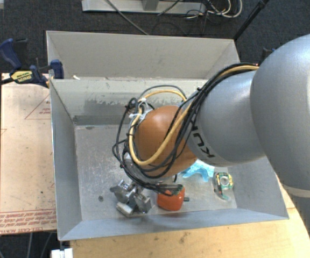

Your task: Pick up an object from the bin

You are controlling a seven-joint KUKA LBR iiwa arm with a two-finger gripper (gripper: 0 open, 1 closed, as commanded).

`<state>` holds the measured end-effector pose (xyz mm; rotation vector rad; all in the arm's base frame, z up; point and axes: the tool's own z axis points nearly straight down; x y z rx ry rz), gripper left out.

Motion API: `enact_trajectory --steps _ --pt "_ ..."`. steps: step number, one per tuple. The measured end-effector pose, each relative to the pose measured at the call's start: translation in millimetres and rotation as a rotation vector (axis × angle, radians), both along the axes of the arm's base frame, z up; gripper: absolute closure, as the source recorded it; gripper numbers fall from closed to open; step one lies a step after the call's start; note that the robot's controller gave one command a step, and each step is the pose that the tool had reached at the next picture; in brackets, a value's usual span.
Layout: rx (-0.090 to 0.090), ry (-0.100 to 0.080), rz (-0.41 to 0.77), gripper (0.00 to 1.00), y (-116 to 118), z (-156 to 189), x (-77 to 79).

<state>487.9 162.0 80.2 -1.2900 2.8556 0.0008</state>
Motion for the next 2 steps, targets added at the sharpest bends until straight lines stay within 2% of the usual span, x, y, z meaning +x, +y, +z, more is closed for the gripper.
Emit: enact_trajectory --steps 2 --pt "-0.002 0.003 -0.001 1.0 0.1 3.2 0.2"
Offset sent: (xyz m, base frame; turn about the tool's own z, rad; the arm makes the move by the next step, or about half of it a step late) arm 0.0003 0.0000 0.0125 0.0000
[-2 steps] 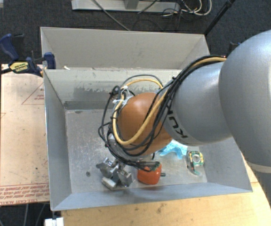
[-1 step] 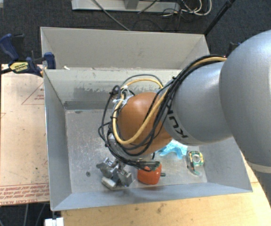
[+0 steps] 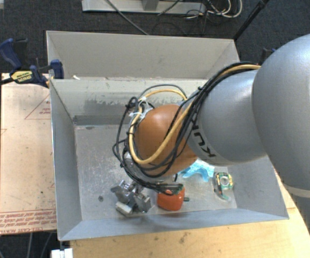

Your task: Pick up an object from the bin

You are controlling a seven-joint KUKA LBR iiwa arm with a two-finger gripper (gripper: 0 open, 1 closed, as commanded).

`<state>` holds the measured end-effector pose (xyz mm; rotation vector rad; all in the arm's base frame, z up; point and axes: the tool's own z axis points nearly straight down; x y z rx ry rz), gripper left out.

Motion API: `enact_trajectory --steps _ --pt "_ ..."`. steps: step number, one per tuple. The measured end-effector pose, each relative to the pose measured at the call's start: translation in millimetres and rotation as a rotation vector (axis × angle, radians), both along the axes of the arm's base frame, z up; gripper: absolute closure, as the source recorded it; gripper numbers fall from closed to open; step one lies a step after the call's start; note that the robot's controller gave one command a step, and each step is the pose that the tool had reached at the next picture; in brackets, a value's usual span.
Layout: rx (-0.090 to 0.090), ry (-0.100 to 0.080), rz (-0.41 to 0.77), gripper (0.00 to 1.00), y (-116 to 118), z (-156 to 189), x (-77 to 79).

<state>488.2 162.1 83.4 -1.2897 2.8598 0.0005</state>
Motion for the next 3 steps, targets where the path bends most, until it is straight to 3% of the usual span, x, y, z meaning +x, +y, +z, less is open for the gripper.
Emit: enact_trajectory --steps 3 --pt "0.0 0.002 -0.001 1.0 1 24 -0.5"
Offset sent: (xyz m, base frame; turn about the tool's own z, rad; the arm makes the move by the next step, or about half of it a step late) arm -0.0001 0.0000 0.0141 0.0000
